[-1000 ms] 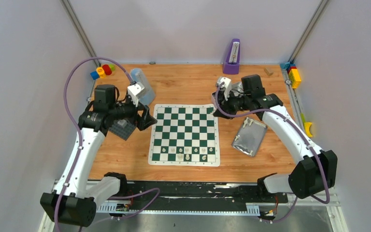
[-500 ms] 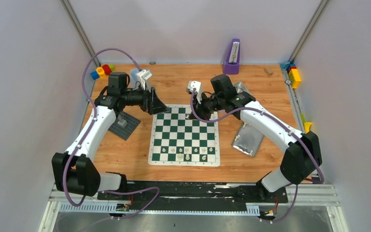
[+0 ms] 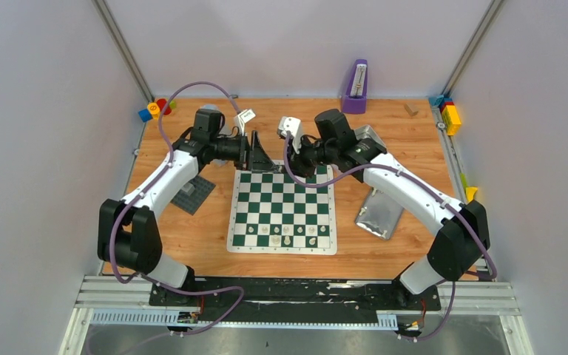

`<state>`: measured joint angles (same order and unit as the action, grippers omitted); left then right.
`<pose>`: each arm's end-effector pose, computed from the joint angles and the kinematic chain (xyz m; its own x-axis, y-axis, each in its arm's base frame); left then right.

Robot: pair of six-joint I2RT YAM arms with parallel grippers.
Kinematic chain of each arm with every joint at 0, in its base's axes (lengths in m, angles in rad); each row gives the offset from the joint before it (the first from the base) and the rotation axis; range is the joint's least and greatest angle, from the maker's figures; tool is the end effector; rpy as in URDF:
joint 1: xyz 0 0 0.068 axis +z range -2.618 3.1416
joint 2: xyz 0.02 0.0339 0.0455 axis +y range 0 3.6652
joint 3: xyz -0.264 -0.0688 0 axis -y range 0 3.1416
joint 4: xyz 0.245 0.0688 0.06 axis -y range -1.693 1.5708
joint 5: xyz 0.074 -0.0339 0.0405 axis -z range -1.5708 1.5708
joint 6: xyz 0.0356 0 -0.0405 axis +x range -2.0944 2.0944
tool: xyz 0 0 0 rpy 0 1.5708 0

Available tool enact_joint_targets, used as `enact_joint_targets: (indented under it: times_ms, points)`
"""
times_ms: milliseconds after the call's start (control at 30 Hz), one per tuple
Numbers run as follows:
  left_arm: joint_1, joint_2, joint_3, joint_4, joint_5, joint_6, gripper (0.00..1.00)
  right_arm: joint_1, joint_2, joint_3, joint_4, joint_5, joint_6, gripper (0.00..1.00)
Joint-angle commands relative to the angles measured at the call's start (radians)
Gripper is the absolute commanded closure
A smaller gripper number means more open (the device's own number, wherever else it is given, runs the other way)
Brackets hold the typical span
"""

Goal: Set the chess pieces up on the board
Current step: Place the chess piece on the chessboard.

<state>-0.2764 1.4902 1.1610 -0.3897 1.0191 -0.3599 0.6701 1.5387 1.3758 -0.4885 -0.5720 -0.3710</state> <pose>0.2993 -0.1164 0.2932 -0.8605 0.0522 -0.5068 0.4878 0.3715 -0.7899 0.2590 0.2298 0.3338 -0.1312 -0.4929 -0.8601 -0.9734 0.2285 0.0176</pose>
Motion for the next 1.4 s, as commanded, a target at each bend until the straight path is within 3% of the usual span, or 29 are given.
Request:
enact_joint_targets:
  times_ms: [0,367,1000,1367]
  points:
    - [-0.004,0.034,0.062,0.051,0.058,-0.088,0.15,0.022,0.015,0.026,0.047,0.060,0.004,1.00]
    - [-0.013,0.103,0.068,0.087,0.108,-0.168,0.31,0.035,0.022,0.022,0.074,0.111,0.014,1.00]
    - [-0.017,0.142,0.053,0.212,0.165,-0.286,0.50,0.060,0.028,0.014,0.088,0.157,0.005,1.00]
    - [-0.017,0.136,0.028,0.253,0.170,-0.309,0.55,0.060,0.022,0.006,0.092,0.178,0.002,1.00]
